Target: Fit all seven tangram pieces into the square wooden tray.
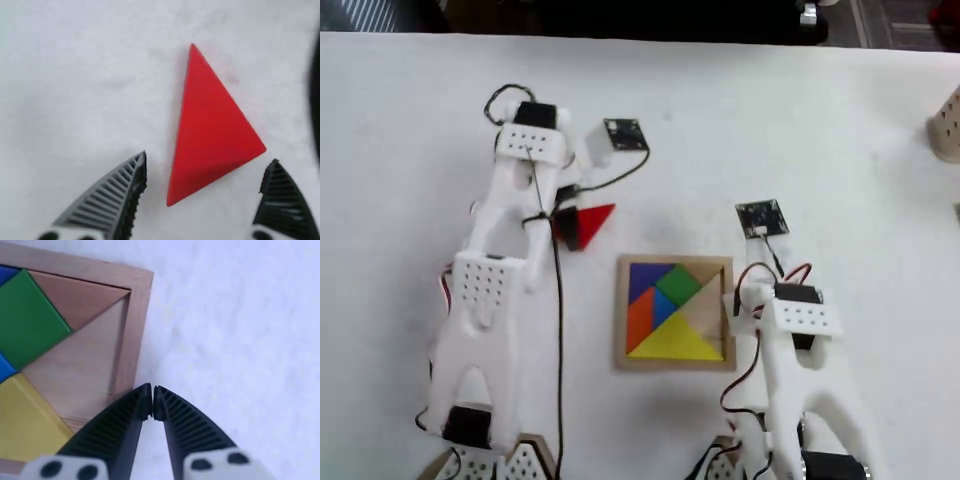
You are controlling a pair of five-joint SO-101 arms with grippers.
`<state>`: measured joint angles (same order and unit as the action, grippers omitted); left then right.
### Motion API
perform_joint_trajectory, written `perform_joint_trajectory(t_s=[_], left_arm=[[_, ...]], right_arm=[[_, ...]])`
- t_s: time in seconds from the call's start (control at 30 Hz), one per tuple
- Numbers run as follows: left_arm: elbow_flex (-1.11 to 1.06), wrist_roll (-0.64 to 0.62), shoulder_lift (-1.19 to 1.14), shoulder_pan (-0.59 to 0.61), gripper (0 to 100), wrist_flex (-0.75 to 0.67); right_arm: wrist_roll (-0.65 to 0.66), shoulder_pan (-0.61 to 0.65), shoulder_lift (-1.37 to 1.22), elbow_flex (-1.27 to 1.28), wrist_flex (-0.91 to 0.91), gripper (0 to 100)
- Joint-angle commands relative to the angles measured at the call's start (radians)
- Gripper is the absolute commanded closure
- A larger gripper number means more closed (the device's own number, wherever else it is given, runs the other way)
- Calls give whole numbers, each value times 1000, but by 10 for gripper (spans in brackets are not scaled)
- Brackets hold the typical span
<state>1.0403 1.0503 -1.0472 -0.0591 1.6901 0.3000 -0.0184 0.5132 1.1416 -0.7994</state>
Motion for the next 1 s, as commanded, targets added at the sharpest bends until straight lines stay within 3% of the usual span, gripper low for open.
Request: perform_joint_trajectory(t_s=[0.0,0.5,0.97], left_arm=[[38,-26,22,4,649,-25],[86,-29,-81,-21,649,-80],[-32,26,-79,-19,650,-110]], right_arm=[[23,10,-2,-38,19,981],[23,12,-2,-38,19,981],[23,31,-1,-32,21,981]])
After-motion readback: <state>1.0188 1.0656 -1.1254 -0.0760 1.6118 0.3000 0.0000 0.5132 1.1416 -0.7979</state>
